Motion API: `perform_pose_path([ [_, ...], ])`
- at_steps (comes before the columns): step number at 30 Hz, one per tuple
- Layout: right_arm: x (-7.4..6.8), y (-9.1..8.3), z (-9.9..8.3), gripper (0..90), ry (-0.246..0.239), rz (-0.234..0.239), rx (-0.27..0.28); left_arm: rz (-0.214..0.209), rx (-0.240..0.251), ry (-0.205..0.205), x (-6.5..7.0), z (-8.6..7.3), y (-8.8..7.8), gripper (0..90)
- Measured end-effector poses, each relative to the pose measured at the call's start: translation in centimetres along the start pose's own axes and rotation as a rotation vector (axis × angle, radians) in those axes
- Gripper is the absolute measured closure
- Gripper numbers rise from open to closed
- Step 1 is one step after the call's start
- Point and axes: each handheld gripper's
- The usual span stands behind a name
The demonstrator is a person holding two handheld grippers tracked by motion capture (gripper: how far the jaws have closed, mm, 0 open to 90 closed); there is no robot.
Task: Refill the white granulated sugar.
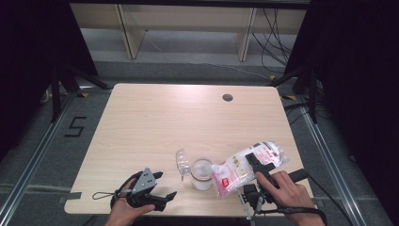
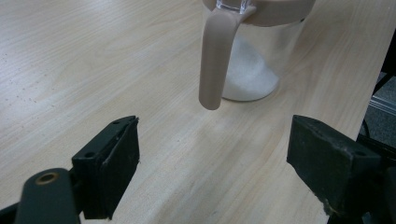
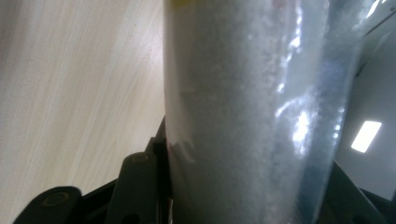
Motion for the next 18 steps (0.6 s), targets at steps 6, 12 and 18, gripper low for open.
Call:
perform_pose_path([
  [6, -0.42, -0.38, 0.03, 58.3, 0.033, -0.002, -0.006, -0.002, 0.004, -0.005, 0.04, -0.01, 0.04, 16.7],
  [12, -0.45, -0.71, 0.15, 58.4, 0.029, 0.013, -0.01, -0.007, 0.007, -0.005, 0.0, -0.03, 0.07, 16.7],
  [18, -0.32, -0.77, 0.28, 58.5, 0.006, -0.006, 0.006, -0.007, 0.007, -0.006, 0.02, -0.04, 0.1, 16.7],
])
Point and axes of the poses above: each handheld gripper's, and its own axes: y roughly forward along the jaws, z roughly out of its top, x roughly to its right
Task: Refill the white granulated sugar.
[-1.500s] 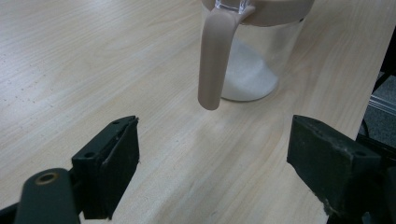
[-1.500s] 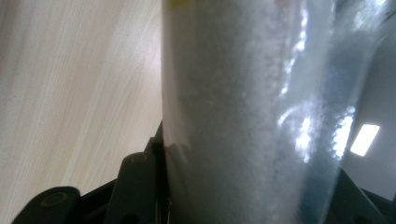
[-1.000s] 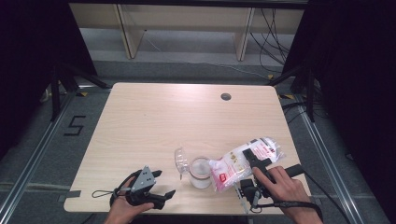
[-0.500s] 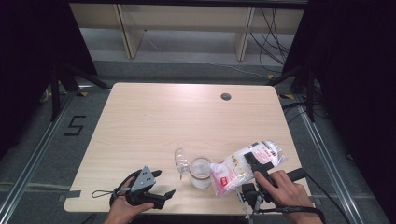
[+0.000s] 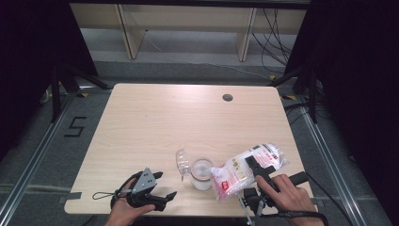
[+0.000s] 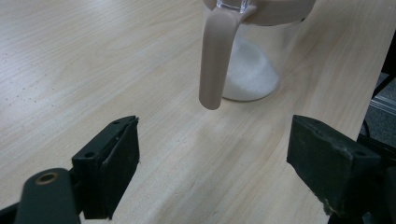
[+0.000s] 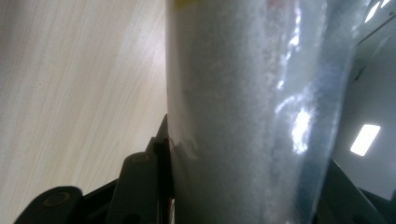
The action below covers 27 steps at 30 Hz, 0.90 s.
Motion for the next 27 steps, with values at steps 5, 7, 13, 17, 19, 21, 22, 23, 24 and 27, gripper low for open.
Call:
perform_pose_path([
  [5, 0.1, 0.0, 0.2, 58.7, -0.006, 0.003, 0.014, 0.0, 0.0, 0.005, 0.0, 0.0, 0.0, 16.7],
  [7, 0.1, -0.1, 0.3, 58.7, -0.003, 0.005, 0.014, 0.0, 0.0, 0.005, 0.0, 0.0, 0.0, 16.7],
  [13, 0.2, 0.0, 0.6, 58.8, 0.01, 0.002, 0.025, 0.0, 0.0, 0.005, 0.0, 0.0, 0.0, 16.7],
  [17, 0.1, 0.1, 0.8, 58.9, 0.023, 0.009, 0.026, 0.003, 0.002, 0.005, 0.0, 0.0, 0.0, 16.7],
  [19, 0.4, 0.3, 0.8, 59.0, -0.008, 0.006, 0.04, 0.002, 0.002, 0.005, 0.0, 0.0, 0.1, 16.7],
  [21, 0.2, 0.5, 0.8, 59.0, 0.014, 0.0, 0.034, 0.002, 0.002, 0.005, 0.0, 0.0, 0.1, 16.7],
  [22, 0.2, 0.5, 0.8, 59.0, 0.024, 0.008, 0.029, 0.002, 0.002, 0.004, 0.0, 0.0, 0.1, 16.7],
  [23, 0.3, 0.6, 0.9, 59.1, 0.008, 0.012, 0.032, 0.002, 0.002, 0.004, 0.0, 0.0, 0.1, 16.7],
  [24, 0.4, 0.7, 0.9, 59.1, -0.005, 0.005, 0.039, 0.002, 0.002, 0.004, 0.0, 0.0, 0.1, 16.7],
  [27, 0.3, 0.9, 1.0, 59.2, 0.017, 0.006, 0.036, 0.002, 0.002, 0.005, 0.0, 0.0, 0.1, 16.7],
])
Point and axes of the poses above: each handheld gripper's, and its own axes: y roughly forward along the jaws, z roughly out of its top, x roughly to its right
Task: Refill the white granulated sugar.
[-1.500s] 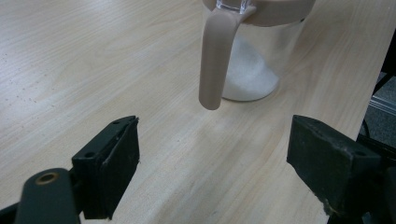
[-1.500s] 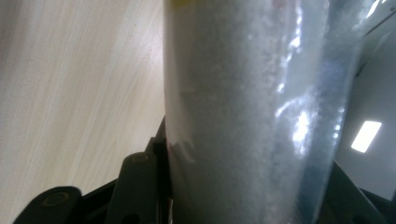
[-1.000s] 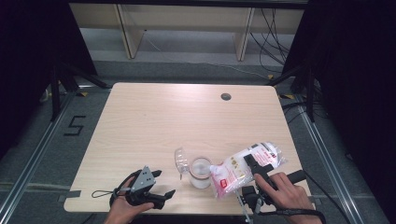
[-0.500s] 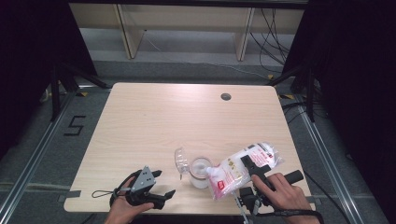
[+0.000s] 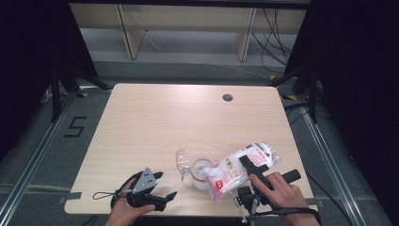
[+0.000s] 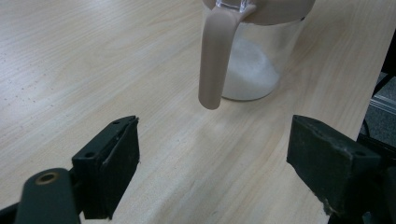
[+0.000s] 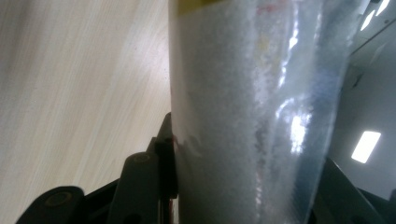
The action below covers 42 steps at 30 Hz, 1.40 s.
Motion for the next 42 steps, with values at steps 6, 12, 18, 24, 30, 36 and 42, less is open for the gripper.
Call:
perform_pose_path([
  [6, 0.0, 0.3, -0.1, 59.4, 0.032, -0.008, -0.003, 0.0, -0.001, 0.001, 0.0, 0.0, 0.0, 16.7],
  [12, 0.0, 0.4, -0.6, 59.7, 0.043, 0.01, -0.018, 0.0, -0.001, 0.001, 0.0, 0.0, 0.0, 16.7],
  [18, 0.2, 0.2, -1.0, 59.9, 0.036, 0.009, -0.036, 0.0, -0.001, 0.0, 0.0, 0.0, 0.0, 16.7],
  [24, 0.2, 0.1, -1.2, 60.1, 0.039, -0.013, -0.025, -0.003, -0.004, 0.0, 0.0, 0.0, 0.0, 16.7],
  [30, 0.1, 0.0, -1.6, 60.5, 0.059, 0.001, -0.051, -0.003, -0.003, 0.001, 0.0, 0.0, 0.0, 16.7],
  [36, -0.2, 0.2, -1.9, 61.4, 0.094, 0.011, -0.047, -0.003, -0.004, 0.0, 0.0, 0.0, 0.0, 16.7],
  [42, -0.1, 0.3, -2.1, 62.7, 0.1, 0.025, -0.043, -0.004, -0.004, 0.001, 0.0, 0.0, 0.0, 16.7],
])
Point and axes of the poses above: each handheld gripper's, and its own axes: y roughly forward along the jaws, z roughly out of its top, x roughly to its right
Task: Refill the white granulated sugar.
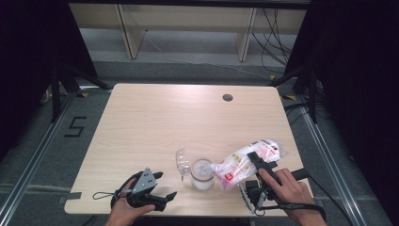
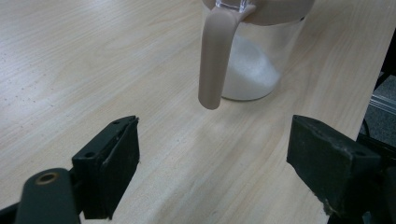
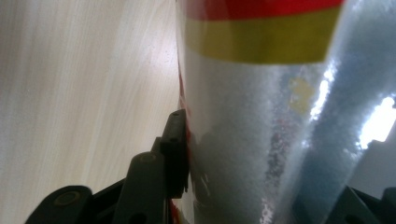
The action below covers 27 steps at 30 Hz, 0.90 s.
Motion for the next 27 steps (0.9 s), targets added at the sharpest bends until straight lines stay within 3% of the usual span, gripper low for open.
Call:
perform_pose_path([
  [1, -0.4, 0.1, -0.1, 63.0, 0.061, -0.001, -0.005, 0.0, -0.001, 0.001, 0.0, 0.0, 0.0, 16.7],
  [2, -0.3, 0.1, 0.0, 63.0, 0.04, 0.014, -0.011, 0.0, -0.001, 0.001, 0.0, 0.0, 0.0, 16.7],
  [3, -0.2, 0.3, -0.1, 63.2, 0.018, -0.002, 0.011, 0.0, 0.0, 0.0, 0.0, 0.0, 0.0, 16.7],
  [5, -0.4, 0.3, -0.1, 63.5, 0.034, 0.002, 0.002, 0.0, 0.001, -0.001, 0.0, 0.0, 0.0, 16.7],
  [7, -0.1, 0.2, -0.1, 63.7, -0.002, 0.025, -0.012, 0.004, 0.005, -0.002, 0.0, 0.0, 0.0, 16.7],
  [9, 0.0, 0.3, -0.1, 64.0, -0.012, 0.019, -0.004, 0.002, 0.002, 0.0, 0.0, 0.0, 0.0, 16.7],
  [10, 0.0, 0.3, -0.1, 64.1, -0.003, 0.02, -0.01, 0.0, 0.0, 0.0, 0.0, 0.0, 0.0, 16.7],
  [11, -0.3, 0.2, -0.2, 64.2, 0.049, 0.024, -0.025, 0.0, 0.0, 0.0, 0.0, 0.0, 0.0, 16.7],
  [12, -0.5, 0.4, -0.2, 64.2, 0.064, 0.013, -0.004, 0.0, 0.001, -0.001, 0.0, 0.0, 0.0, 16.7],
  [15, -0.2, 0.4, -0.2, 64.5, 0.034, 0.024, -0.012, 0.003, 0.004, -0.001, 0.0, 0.0, 0.0, 16.7],
  [16, -0.4, 0.5, -0.3, 64.6, 0.061, 0.025, -0.013, 0.004, 0.004, -0.001, 0.0, 0.0, 0.0, 16.7],
  [18, -0.3, 0.6, -0.2, 64.8, 0.038, 0.029, -0.013, 0.003, 0.003, -0.001, 0.0, 0.0, 0.0, 16.7],
  [22, -0.4, 1.0, -0.4, 65.2, 0.052, 0.023, 0.004, 0.003, 0.003, -0.001, 0.0, 0.0, 0.1, 16.8],
  [23, -0.3, 0.9, -0.3, 65.3, 0.048, 0.024, -0.014, 0.003, 0.003, -0.001, 0.0, 0.0, 0.1, 16.8],
  [24, -0.3, 1.0, -0.4, 65.3, 0.053, 0.029, -0.02, 0.004, 0.003, -0.001, 0.0, 0.0, 0.1, 16.8],
  [25, -0.7, 1.1, -0.5, 65.4, 0.121, 0.03, -0.024, 0.003, 0.003, -0.001, 0.0, 0.0, 0.1, 16.7],
  [26, -0.4, 1.1, -0.4, 65.5, 0.072, 0.034, -0.022, 0.003, 0.003, -0.001, 0.0, 0.0, 0.1, 16.7],
  [27, -0.3, 1.1, -0.4, 65.6, 0.061, 0.026, -0.02, 0.003, 0.004, -0.001, 0.0, 0.0, 0.1, 16.8],
])
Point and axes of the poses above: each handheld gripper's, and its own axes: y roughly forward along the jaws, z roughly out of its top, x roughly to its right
